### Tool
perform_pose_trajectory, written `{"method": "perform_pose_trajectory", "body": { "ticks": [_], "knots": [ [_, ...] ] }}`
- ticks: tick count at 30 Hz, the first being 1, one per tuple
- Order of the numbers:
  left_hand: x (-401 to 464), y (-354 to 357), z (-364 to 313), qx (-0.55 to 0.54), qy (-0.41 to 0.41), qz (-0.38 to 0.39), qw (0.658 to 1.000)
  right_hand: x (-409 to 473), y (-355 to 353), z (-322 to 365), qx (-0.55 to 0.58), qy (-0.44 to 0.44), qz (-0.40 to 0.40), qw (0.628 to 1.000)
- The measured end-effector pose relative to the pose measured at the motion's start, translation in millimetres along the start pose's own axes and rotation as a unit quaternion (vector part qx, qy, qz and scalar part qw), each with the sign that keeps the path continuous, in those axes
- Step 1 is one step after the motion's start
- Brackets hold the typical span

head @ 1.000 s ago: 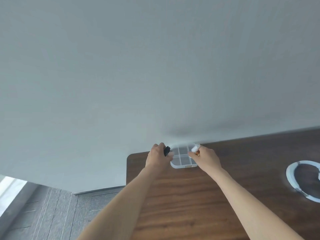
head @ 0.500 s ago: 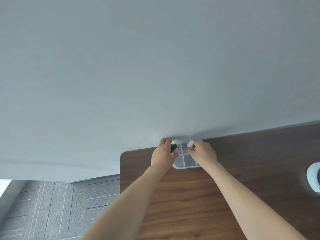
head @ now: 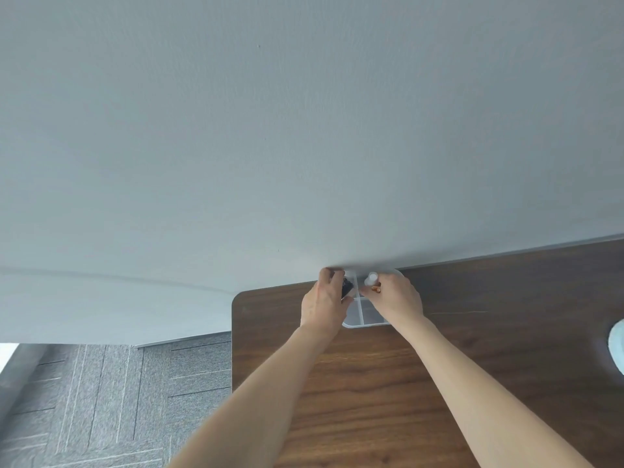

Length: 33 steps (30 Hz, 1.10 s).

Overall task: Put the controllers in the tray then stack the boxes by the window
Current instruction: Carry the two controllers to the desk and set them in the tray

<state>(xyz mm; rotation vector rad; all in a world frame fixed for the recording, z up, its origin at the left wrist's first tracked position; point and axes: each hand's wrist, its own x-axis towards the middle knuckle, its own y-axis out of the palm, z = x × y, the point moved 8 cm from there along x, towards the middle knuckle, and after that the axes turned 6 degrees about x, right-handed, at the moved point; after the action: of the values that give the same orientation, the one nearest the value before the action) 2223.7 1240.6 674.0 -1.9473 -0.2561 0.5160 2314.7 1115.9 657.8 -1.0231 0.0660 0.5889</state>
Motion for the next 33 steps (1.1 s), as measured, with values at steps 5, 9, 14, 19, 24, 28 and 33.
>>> {"method": "perform_pose_trajectory", "body": {
  "ticks": [5, 9, 14, 19, 24, 28, 33],
  "knots": [
    [-8.5, 2.5, 3.9, -0.003, -0.025, 0.005, 1.0, -11.8, -4.9, -4.4, -0.005, -0.012, -0.018, 1.0],
    [-19.0, -4.1, 11.6, -0.06, -0.072, 0.0, 0.996, -26.6, -15.3, -8.0, 0.025, 0.005, -0.041, 0.999],
    [-30.7, -16.9, 15.4, -0.199, -0.113, -0.008, 0.973, -48.0, -20.9, -20.1, 0.079, 0.083, -0.008, 0.993],
    [-34.2, -22.8, 9.5, -0.277, -0.143, 0.03, 0.95, -53.6, -14.7, -18.6, 0.223, 0.16, 0.095, 0.957],
    [-33.0, -22.4, 10.0, -0.285, -0.139, 0.017, 0.948, -47.1, -2.5, -12.1, 0.159, 0.112, 0.141, 0.971],
    [-33.0, -16.9, 10.3, -0.252, -0.127, 0.018, 0.959, -41.6, 4.2, -11.6, 0.075, 0.078, 0.138, 0.985],
    [-35.6, -7.7, 11.2, -0.27, -0.126, 0.03, 0.954, -38.2, 6.3, -6.8, 0.007, 0.015, 0.103, 0.995]
  ]
}}
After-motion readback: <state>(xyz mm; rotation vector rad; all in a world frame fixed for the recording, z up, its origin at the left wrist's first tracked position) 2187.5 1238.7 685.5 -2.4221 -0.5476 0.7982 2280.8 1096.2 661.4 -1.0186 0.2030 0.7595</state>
